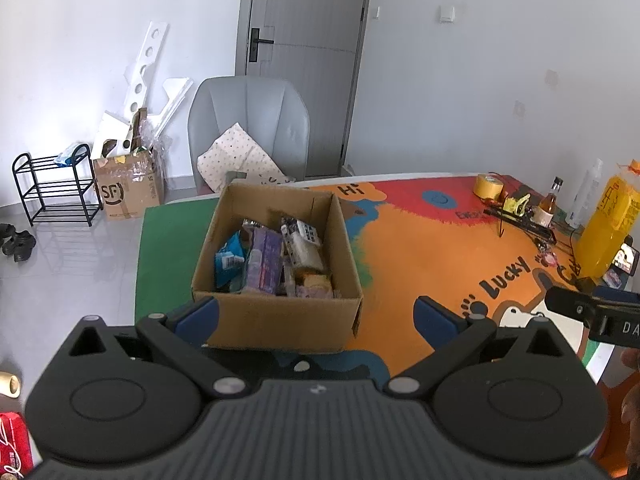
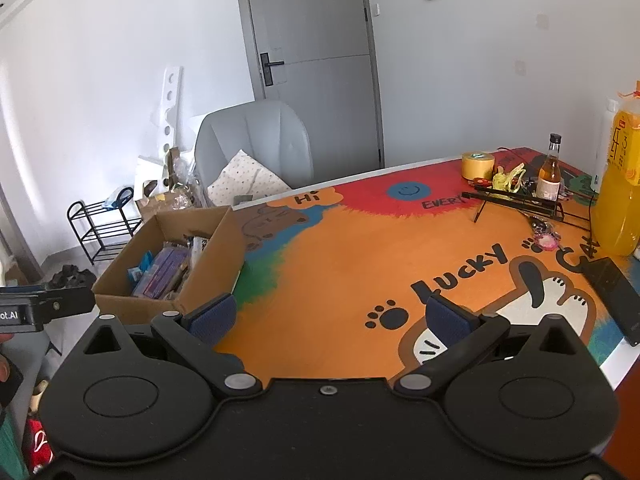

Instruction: Organize snacks

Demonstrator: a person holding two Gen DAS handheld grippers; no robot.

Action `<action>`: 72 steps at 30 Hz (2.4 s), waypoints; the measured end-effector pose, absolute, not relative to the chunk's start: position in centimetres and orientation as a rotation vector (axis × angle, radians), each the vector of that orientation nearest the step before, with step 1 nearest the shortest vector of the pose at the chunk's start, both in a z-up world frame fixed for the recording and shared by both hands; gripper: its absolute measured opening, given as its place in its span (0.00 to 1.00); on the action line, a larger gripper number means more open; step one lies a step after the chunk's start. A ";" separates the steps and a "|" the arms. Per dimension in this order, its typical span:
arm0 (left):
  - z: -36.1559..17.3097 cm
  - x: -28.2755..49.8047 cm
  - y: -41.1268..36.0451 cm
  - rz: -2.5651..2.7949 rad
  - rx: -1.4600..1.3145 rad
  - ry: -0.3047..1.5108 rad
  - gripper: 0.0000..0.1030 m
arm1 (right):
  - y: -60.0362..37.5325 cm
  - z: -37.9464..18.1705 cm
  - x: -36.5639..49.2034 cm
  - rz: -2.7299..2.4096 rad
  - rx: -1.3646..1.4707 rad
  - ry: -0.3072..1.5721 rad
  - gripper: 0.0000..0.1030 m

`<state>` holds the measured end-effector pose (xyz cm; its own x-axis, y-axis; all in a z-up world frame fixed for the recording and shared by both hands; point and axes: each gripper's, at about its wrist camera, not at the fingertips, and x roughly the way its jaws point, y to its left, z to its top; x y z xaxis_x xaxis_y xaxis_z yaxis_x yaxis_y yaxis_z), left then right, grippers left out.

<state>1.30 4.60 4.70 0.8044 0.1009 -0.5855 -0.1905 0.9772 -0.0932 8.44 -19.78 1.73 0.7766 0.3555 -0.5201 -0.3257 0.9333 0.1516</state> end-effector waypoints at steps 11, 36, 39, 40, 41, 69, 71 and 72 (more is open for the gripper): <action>3.9 0.8 4.5 0.144 -0.143 0.644 1.00 | -19.2 1.3 7.7 0.373 0.038 0.587 1.00; 3.3 1.2 4.0 0.128 -0.133 0.664 1.00 | -19.6 0.8 7.9 0.369 0.054 0.614 1.00; 3.4 1.3 3.9 0.123 -0.133 0.662 1.00 | -19.6 0.8 7.9 0.370 0.053 0.614 1.00; 3.4 1.3 3.9 0.124 -0.132 0.663 1.00 | -19.6 0.8 7.9 0.371 0.053 0.613 1.00; 3.4 1.3 3.9 0.125 -0.132 0.664 1.00 | -19.6 0.9 7.9 0.370 0.053 0.614 1.00; 3.5 0.9 3.5 0.119 -0.129 0.660 1.00 | -19.9 1.1 7.9 0.376 0.050 0.609 1.00; 3.5 0.8 3.5 0.120 -0.128 0.659 1.00 | -20.0 1.1 7.9 0.374 0.049 0.611 1.00; 3.5 0.9 3.5 0.119 -0.128 0.660 1.00 | -20.0 1.1 8.0 0.373 0.049 0.613 1.00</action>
<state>0.86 3.54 3.50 0.7840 0.0696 -0.6169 -0.1509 0.9853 -0.0806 7.95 -19.96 1.10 0.7536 0.3557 -0.5527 -0.3269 0.9324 0.1544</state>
